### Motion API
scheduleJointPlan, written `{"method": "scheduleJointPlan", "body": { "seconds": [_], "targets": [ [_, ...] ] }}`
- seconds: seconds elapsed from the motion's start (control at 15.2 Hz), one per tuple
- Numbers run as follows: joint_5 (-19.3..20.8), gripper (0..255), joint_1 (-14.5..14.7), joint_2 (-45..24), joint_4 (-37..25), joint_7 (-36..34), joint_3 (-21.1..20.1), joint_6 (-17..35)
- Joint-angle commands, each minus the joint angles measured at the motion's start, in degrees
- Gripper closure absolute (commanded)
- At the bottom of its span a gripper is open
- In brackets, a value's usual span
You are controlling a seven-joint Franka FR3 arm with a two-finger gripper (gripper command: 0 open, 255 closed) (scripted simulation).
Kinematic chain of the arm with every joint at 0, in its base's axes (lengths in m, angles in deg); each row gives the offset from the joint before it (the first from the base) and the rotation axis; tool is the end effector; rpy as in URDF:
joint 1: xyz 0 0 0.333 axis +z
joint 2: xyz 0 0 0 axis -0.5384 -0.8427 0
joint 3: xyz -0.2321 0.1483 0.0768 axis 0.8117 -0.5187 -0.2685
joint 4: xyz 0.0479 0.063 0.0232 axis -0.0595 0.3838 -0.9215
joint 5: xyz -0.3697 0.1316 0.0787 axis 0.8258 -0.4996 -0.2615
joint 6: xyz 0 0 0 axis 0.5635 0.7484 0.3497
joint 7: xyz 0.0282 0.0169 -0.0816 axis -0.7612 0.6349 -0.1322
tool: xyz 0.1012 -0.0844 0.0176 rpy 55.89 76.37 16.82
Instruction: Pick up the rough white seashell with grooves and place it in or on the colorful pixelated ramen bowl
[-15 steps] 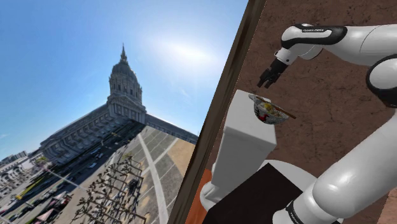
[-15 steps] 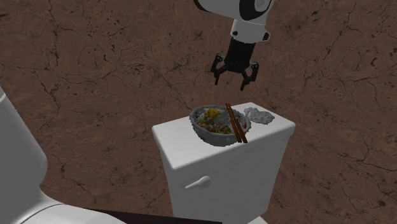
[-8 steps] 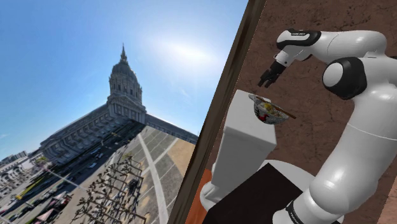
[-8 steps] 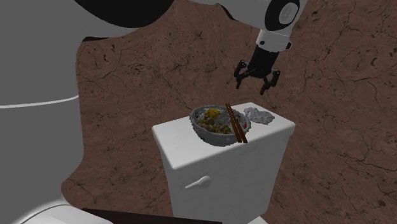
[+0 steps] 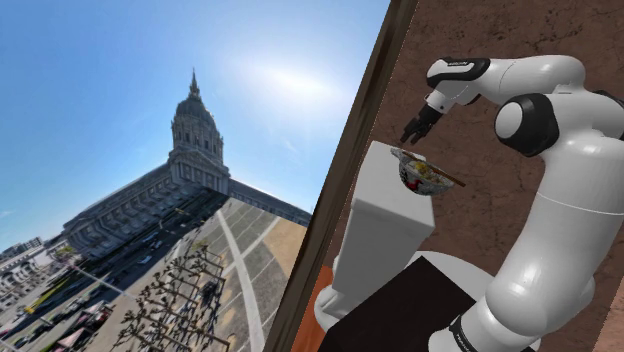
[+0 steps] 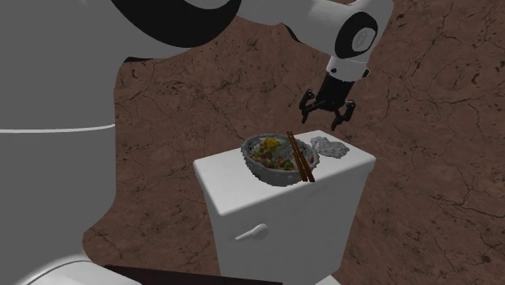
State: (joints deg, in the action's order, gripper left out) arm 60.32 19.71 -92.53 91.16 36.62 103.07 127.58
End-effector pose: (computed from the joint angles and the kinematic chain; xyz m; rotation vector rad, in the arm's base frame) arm 0.5215 -0.3799 0.4257 -2.9081 0.0579 -0.2509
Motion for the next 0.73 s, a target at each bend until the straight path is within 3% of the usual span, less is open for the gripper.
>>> {"method": "scheduleJointPlan", "body": {
  "seconds": [0.0, 0.46, 0.53, 0.66],
  "targets": [
    [-0.10, 0, 0.19, -0.06, 0.71, 0.07, -0.10, 0.82],
    [-0.10, 0, 0.19, -0.07, 0.70, 0.07, -0.10, 0.80],
    [-0.10, 255, 0.19, -0.07, 0.70, 0.07, -0.10, 0.80],
    [-0.10, 255, 0.19, -0.07, 0.70, 0.07, -0.10, 0.80]
  ]
}}
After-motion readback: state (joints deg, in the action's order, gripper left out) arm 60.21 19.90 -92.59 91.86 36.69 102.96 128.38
